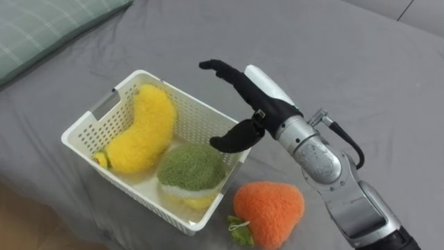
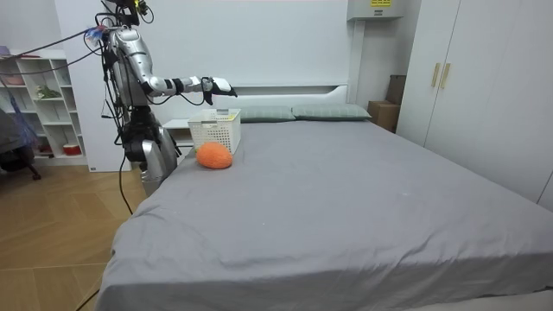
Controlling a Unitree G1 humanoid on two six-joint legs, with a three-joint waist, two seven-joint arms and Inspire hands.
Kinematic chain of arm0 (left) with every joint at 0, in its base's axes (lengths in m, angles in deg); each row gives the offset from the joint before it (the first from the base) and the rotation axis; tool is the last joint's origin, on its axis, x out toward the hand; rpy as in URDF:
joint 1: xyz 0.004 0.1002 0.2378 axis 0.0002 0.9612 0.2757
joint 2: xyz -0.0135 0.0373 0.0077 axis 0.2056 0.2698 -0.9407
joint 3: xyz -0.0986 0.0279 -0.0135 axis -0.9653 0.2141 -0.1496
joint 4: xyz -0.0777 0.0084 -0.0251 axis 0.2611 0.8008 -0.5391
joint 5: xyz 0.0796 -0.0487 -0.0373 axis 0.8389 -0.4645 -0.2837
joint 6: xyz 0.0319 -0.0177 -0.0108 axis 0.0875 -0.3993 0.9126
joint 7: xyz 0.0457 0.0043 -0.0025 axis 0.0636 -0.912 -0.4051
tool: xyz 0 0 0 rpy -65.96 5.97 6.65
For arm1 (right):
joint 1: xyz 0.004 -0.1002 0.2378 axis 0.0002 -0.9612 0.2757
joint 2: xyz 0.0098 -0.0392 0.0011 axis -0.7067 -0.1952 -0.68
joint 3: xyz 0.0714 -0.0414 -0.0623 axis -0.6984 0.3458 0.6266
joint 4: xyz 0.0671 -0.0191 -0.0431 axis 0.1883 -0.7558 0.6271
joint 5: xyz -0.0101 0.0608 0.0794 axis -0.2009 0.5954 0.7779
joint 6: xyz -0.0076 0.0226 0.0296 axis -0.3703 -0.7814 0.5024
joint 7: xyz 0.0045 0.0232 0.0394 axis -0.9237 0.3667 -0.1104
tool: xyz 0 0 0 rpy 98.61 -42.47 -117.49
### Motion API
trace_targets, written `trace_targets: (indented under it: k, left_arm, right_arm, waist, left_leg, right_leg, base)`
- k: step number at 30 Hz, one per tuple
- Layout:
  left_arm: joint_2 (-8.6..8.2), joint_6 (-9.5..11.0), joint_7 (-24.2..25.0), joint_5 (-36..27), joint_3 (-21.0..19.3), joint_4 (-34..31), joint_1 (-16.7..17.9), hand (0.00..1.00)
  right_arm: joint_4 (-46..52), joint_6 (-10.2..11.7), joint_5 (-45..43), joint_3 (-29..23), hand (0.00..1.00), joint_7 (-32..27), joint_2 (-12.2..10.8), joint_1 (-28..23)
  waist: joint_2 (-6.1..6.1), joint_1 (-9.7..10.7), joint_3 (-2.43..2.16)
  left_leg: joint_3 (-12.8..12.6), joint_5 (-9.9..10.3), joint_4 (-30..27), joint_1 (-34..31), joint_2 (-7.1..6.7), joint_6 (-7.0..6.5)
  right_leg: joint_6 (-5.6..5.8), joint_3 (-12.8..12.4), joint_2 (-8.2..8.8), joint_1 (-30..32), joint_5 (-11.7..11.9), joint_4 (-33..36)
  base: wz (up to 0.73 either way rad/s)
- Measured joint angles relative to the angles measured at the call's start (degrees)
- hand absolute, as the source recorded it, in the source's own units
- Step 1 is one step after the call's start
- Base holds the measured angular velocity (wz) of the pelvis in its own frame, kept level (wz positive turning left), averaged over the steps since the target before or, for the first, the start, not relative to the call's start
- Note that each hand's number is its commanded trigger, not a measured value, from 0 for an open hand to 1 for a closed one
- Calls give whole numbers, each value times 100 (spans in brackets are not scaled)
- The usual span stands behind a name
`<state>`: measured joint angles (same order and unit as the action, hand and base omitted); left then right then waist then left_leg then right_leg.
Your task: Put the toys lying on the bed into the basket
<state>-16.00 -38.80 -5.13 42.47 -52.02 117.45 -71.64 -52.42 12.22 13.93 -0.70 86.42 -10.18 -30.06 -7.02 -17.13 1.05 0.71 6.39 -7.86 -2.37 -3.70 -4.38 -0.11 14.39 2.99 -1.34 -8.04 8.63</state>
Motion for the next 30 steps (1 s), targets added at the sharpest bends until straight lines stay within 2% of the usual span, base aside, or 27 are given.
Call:
trace_targets:
  k: [12, 15, 20, 24, 30]
  left_arm:
    - [-1, -1, -1, 3, -1, -2, 18, 0]
    - [-43, -12, -3, 18, -158, -4, 53, 0]
    - [-122, -156, -30, 12, -248, -52, 106, 0]
    - [-175, -165, -28, 12, -332, -63, 165, 0]
    - [-176, -171, -44, 15, -344, -74, 241, 0]
  right_arm:
    - [-1, 0, 88, 0, 0, 0, 1, -2]
    - [-2, -1, 81, -23, 0, 6, 2, -20]
    - [-174, -22, 184, -44, 0, 7, -6, -52]
    - [-433, -67, 165, -438, 0, -2, -45, -81]
    - [-561, -67, 231, -1140, 0, -371, -36, -343]
  waist:
    - [22, 12, 14]
    - [32, 41, 18]
    - [50, 138, 11]
    - [127, 284, 2]
    - [238, 414, -46]
  left_leg:
    - [2, 0, -1, 2, 0, 0]
    - [4, 1, -2, -5, -1, 0]
    - [15, 1, -6, -5, -6, -1]
    - [12, 8, -48, 7, -6, -9]
    - [-51, 12, -56, 69, 4, -13]
  right_leg:
    - [0, 1, 0, -8, 0, -1]
    - [0, 1, 0, -4, 0, -1]
    - [0, 12, 2, -12, 0, -1]
    - [1, 26, 8, -44, 1, -1]
    - [3, -26, 13, -76, 1, 11]
  base:
    - [0]
    - [0]
    - [0]
    - [2]
    - [-6]
